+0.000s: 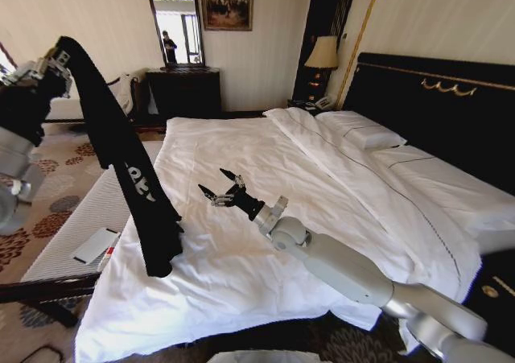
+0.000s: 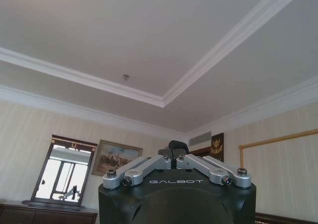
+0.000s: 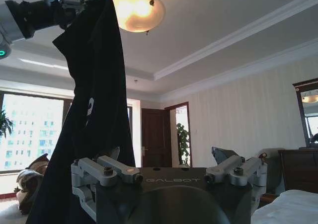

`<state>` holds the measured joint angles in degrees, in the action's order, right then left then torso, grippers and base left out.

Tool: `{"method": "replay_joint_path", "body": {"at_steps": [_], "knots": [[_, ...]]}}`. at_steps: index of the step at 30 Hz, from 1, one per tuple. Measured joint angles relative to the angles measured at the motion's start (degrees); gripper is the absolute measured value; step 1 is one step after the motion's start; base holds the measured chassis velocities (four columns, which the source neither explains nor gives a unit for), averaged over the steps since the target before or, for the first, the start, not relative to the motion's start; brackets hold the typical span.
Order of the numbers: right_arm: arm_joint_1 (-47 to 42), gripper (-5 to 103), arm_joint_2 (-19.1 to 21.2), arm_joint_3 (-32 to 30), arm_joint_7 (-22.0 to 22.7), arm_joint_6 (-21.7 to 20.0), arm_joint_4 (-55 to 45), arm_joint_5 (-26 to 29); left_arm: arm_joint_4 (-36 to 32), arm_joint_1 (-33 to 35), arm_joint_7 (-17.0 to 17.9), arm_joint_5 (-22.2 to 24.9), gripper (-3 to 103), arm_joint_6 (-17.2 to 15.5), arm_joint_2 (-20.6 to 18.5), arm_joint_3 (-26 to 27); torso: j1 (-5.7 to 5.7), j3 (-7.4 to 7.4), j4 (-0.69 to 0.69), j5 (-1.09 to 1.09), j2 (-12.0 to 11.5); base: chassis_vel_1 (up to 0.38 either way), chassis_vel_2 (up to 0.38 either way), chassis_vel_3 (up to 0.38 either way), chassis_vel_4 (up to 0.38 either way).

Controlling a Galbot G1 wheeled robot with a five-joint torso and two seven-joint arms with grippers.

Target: Fold the clothes on the bed.

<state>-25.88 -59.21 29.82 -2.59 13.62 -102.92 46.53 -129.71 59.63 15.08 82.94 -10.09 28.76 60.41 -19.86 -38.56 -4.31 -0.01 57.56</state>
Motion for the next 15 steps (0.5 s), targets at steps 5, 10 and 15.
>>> {"method": "replay_joint_path", "body": {"at_steps": [5, 10, 15], "knots": [[1.04, 100, -1.36, 2.34, 2.92, -1.71, 0.35, -4.41, 0.19, -0.08, -0.25, 0.3, 0, -0.01, -0.04, 0.12, 0.0, 0.0, 0.0, 0.0, 0.0, 0.0, 0.0, 0.0, 0.0], [2.36, 100, -2.17, 3.85, 3.62, -2.24, 0.49, -6.73, 0.37, -0.01, -0.42, 0.33, 0, -0.02, 0.17, 0.18, 0.0, 0.01, 0.0, 0.0, 0.0, 0.0, 0.0, 0.0, 0.0], [4.06, 100, -2.99, 6.09, 3.61, -2.37, 0.47, -7.73, 0.63, 0.11, -0.46, 0.56, 0, -0.04, 0.33, 0.38, 0.0, 0.01, 0.0, 0.0, 0.0, 0.0, 0.0, 0.0, 0.0]]}}
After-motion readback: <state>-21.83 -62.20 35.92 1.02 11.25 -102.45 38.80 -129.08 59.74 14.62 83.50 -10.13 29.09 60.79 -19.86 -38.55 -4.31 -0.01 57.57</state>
